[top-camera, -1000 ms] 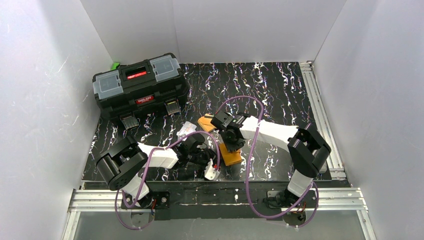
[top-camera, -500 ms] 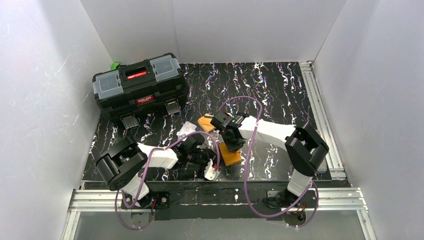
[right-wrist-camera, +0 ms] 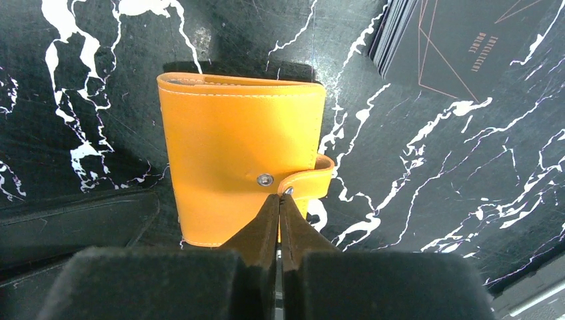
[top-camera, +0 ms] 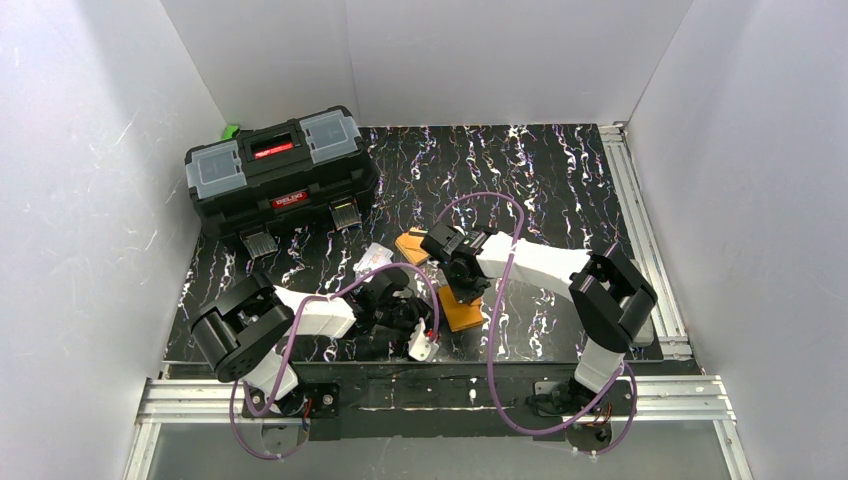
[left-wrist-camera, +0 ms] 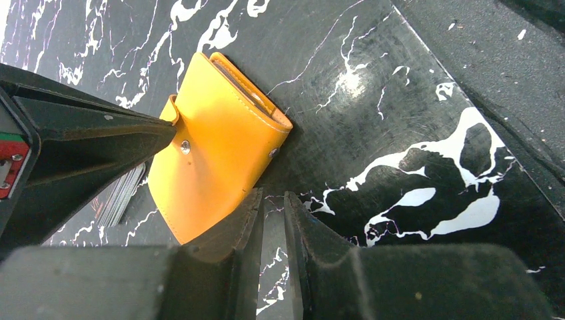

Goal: Put the credit cards into the card holder
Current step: Close the card holder at the center of the board.

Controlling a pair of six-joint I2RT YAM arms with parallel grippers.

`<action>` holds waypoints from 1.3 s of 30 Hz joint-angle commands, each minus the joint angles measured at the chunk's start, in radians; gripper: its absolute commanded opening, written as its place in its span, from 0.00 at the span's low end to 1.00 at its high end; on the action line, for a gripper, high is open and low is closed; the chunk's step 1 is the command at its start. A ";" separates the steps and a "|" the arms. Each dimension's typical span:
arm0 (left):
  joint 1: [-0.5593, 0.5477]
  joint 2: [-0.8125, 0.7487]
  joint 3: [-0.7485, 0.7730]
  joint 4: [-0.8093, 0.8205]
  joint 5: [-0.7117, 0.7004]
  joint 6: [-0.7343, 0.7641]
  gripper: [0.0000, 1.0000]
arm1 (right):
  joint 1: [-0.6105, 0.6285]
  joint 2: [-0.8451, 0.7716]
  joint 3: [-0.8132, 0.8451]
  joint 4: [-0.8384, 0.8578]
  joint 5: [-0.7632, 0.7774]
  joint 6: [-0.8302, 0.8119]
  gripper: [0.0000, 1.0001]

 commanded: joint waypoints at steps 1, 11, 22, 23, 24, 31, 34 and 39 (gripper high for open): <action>-0.007 -0.031 -0.018 -0.006 0.028 -0.007 0.17 | 0.005 -0.043 0.022 0.016 0.027 0.015 0.01; -0.012 -0.032 -0.023 -0.005 0.028 -0.002 0.17 | 0.005 -0.052 0.016 0.040 0.010 0.021 0.01; -0.011 -0.037 -0.029 -0.007 0.026 0.003 0.17 | 0.005 -0.020 -0.004 0.058 -0.038 0.016 0.01; -0.011 -0.037 -0.028 -0.008 0.025 0.002 0.17 | 0.005 -0.016 -0.006 0.059 -0.041 0.015 0.01; -0.012 -0.037 -0.028 -0.008 0.025 0.002 0.17 | 0.005 -0.013 -0.007 0.061 -0.047 0.013 0.01; -0.012 -0.035 -0.027 -0.009 0.026 0.003 0.17 | 0.011 0.013 -0.013 0.057 -0.061 0.007 0.01; -0.013 -0.033 -0.025 -0.008 0.027 0.003 0.17 | 0.013 0.020 -0.016 0.059 -0.062 0.006 0.01; -0.012 -0.033 -0.021 -0.010 0.025 0.004 0.17 | 0.017 0.031 -0.015 0.063 -0.066 0.004 0.01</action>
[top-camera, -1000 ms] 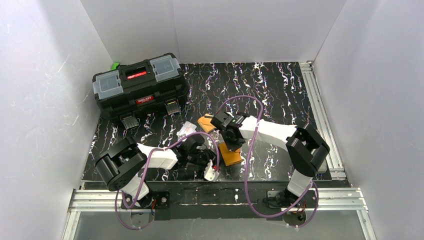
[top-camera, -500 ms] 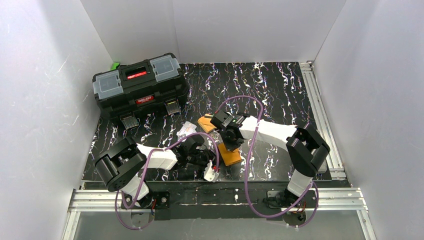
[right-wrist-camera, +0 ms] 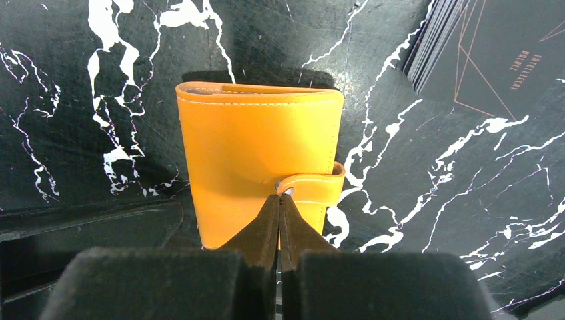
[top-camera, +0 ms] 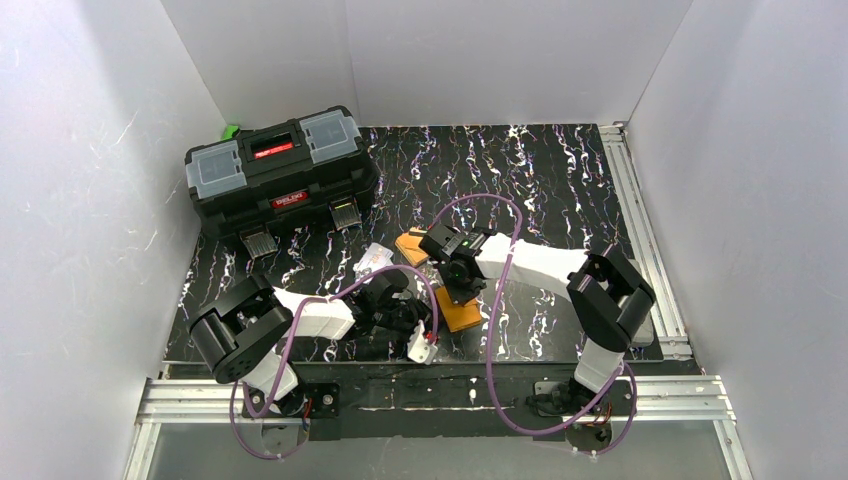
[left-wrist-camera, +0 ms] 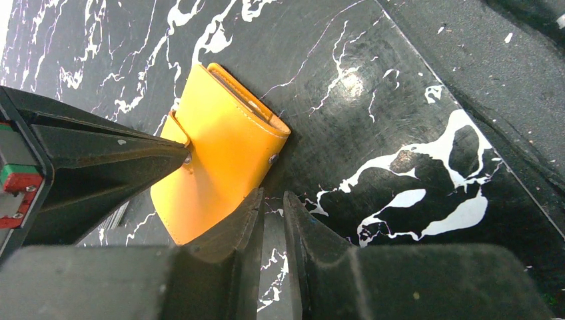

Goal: Put the credit cards into the card holder
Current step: Close the card holder at the center of the board.

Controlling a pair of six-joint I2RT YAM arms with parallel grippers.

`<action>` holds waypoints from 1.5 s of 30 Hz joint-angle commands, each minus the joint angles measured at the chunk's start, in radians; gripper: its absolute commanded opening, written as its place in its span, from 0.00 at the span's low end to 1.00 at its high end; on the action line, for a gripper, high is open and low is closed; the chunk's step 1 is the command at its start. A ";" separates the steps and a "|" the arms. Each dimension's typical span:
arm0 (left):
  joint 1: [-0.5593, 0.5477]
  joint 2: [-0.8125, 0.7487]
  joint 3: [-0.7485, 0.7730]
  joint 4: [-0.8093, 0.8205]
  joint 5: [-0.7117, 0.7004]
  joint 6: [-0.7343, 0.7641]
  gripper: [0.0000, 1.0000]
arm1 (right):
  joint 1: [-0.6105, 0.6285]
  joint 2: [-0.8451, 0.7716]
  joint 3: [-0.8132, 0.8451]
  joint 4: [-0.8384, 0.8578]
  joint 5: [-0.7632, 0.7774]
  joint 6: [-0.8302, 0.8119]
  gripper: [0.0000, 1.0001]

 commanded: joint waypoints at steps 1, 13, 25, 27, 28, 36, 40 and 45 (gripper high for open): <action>-0.006 -0.022 -0.007 -0.021 0.025 0.002 0.17 | 0.012 0.027 -0.006 0.013 -0.020 -0.007 0.01; -0.005 -0.019 0.000 -0.028 0.030 0.011 0.17 | 0.015 0.078 0.012 0.025 -0.048 -0.015 0.01; -0.005 -0.036 -0.008 -0.037 0.045 0.037 0.16 | 0.013 0.138 0.055 0.022 -0.095 -0.037 0.01; -0.005 -0.041 -0.009 -0.040 0.046 0.036 0.16 | 0.013 0.157 0.064 0.025 -0.106 -0.045 0.01; -0.005 -0.044 -0.009 -0.040 0.046 0.036 0.16 | 0.013 0.167 0.069 0.026 -0.113 -0.050 0.01; -0.005 -0.062 -0.021 -0.042 0.043 0.032 0.16 | 0.014 0.237 0.078 0.039 -0.166 -0.061 0.01; -0.005 -0.077 -0.021 -0.054 0.042 0.029 0.16 | 0.013 0.226 0.062 0.040 -0.163 -0.054 0.01; -0.005 -0.124 -0.006 -0.107 0.022 0.033 0.16 | 0.011 0.183 0.062 0.027 -0.156 -0.045 0.18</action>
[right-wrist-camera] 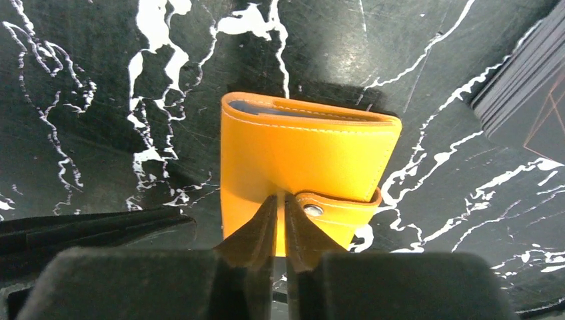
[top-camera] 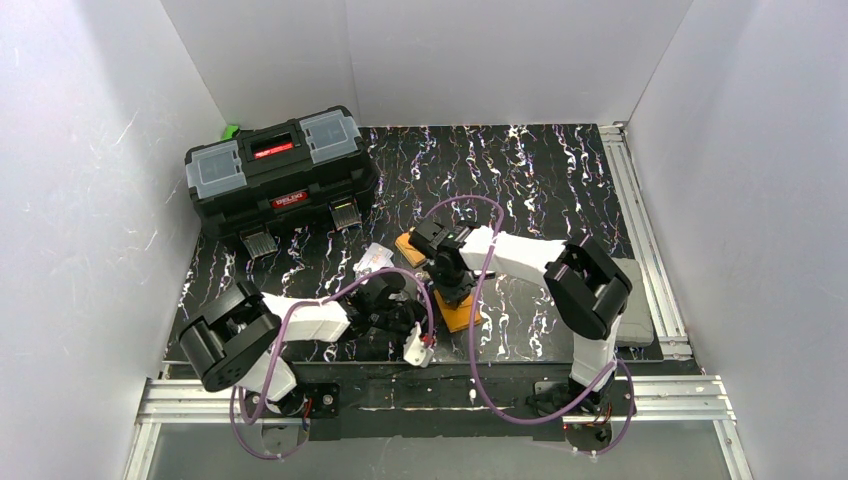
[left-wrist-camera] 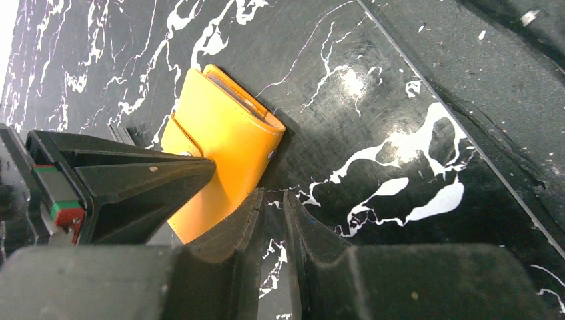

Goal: Put the credit cards into the card holder
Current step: Close the card holder at the center of the board, then reset both arms

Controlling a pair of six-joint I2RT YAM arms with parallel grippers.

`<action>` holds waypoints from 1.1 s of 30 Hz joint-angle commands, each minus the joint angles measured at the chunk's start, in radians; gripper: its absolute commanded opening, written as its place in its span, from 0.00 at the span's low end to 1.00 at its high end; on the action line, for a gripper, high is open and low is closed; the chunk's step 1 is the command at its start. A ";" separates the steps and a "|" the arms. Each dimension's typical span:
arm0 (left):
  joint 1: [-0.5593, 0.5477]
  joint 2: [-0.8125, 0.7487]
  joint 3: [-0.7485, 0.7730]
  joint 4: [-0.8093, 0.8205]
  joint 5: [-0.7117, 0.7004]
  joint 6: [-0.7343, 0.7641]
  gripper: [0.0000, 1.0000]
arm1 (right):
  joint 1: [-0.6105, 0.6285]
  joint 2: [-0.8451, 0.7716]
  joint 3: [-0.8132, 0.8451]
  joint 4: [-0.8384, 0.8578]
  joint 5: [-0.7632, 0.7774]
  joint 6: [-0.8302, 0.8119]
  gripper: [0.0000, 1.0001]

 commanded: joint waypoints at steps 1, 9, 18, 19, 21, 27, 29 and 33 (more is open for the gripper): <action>-0.005 -0.096 0.012 -0.085 0.011 0.000 0.16 | 0.008 0.038 -0.052 0.087 -0.050 0.025 0.29; -0.004 -0.335 0.088 -0.371 -0.107 -0.114 0.21 | -0.069 -0.179 -0.021 0.060 -0.096 0.055 0.63; 0.078 -0.279 0.414 -0.781 -0.358 -0.571 0.44 | -0.201 -0.413 -0.188 0.143 -0.224 0.113 0.97; 0.098 -0.249 0.476 -0.839 -0.388 -0.632 0.51 | -0.212 -0.431 -0.183 0.140 -0.219 0.111 0.98; 0.161 -0.186 0.623 -0.962 -0.426 -0.741 0.55 | -0.247 -0.470 -0.178 0.150 -0.223 0.106 0.98; 0.353 -0.147 0.892 -1.164 -0.413 -0.962 0.98 | -0.304 -0.582 -0.158 0.146 -0.158 0.088 0.98; 0.420 -0.197 0.867 -1.147 -0.448 -1.041 0.98 | -0.321 -0.635 -0.162 0.136 -0.072 0.094 0.98; 0.689 -0.357 0.721 -1.022 -0.388 -1.157 0.98 | -0.413 -0.771 -0.250 0.165 0.185 0.164 0.98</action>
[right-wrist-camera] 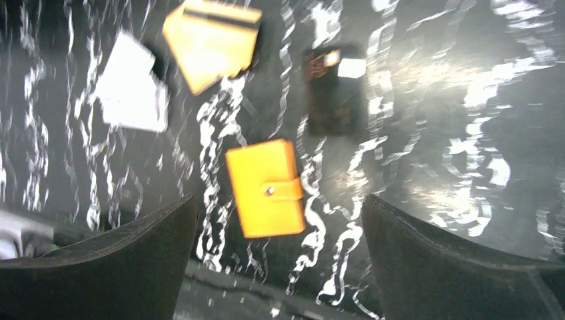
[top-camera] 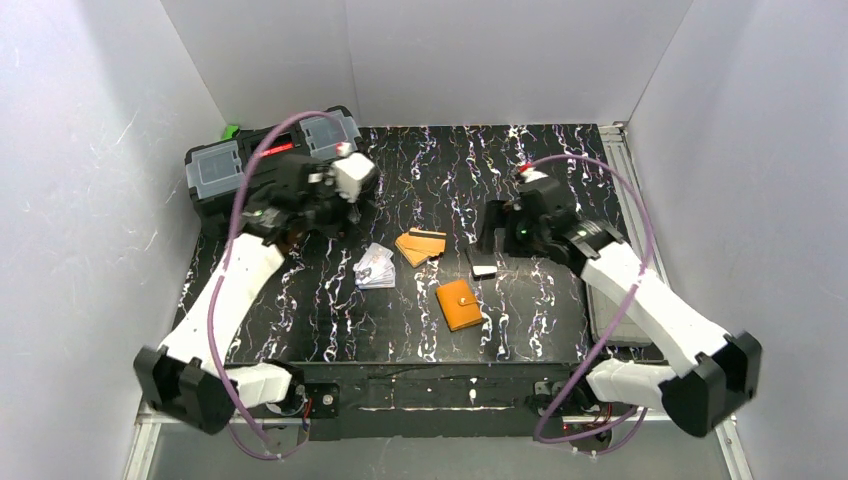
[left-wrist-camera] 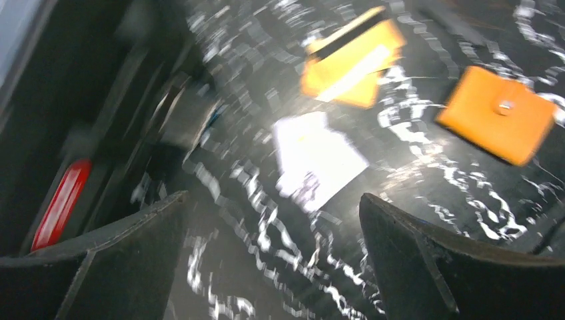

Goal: Put the credit cards into the card holder
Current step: Reset both arms

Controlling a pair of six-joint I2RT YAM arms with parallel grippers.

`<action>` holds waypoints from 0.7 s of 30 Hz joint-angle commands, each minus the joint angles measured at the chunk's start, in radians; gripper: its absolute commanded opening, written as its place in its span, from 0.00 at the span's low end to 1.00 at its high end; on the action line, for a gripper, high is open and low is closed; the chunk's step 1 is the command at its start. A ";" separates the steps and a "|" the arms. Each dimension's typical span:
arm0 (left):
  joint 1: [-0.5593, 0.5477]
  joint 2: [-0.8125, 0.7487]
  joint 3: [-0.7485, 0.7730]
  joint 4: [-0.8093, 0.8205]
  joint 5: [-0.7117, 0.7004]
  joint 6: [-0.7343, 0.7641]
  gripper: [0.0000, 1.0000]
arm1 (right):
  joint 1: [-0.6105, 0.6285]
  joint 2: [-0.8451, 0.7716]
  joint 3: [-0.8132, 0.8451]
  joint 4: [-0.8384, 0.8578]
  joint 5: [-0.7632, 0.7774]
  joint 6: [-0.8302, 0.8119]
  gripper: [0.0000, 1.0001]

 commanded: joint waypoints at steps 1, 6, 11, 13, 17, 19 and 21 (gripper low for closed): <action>0.276 -0.175 -0.150 0.036 0.048 -0.195 0.98 | -0.119 -0.154 -0.106 0.070 0.296 0.063 0.98; 0.529 -0.239 -0.386 0.258 0.161 -0.216 0.98 | -0.193 -0.182 -0.330 0.322 0.578 -0.093 0.99; 0.567 -0.204 -0.561 0.519 0.178 -0.299 0.98 | -0.289 -0.157 -0.419 0.437 0.597 -0.064 0.98; 0.567 -0.171 -0.608 0.630 0.206 -0.336 0.98 | -0.319 -0.198 -0.495 0.552 0.633 -0.045 0.98; 0.567 -0.093 -0.777 1.019 0.211 -0.359 0.98 | -0.426 -0.332 -0.684 0.834 0.583 -0.108 0.98; 0.567 -0.037 -0.827 1.168 0.245 -0.342 0.98 | -0.458 -0.351 -0.755 0.964 0.570 -0.195 0.99; 0.567 0.017 -0.836 1.201 0.256 -0.334 0.98 | -0.481 -0.345 -0.802 1.064 0.565 -0.262 0.98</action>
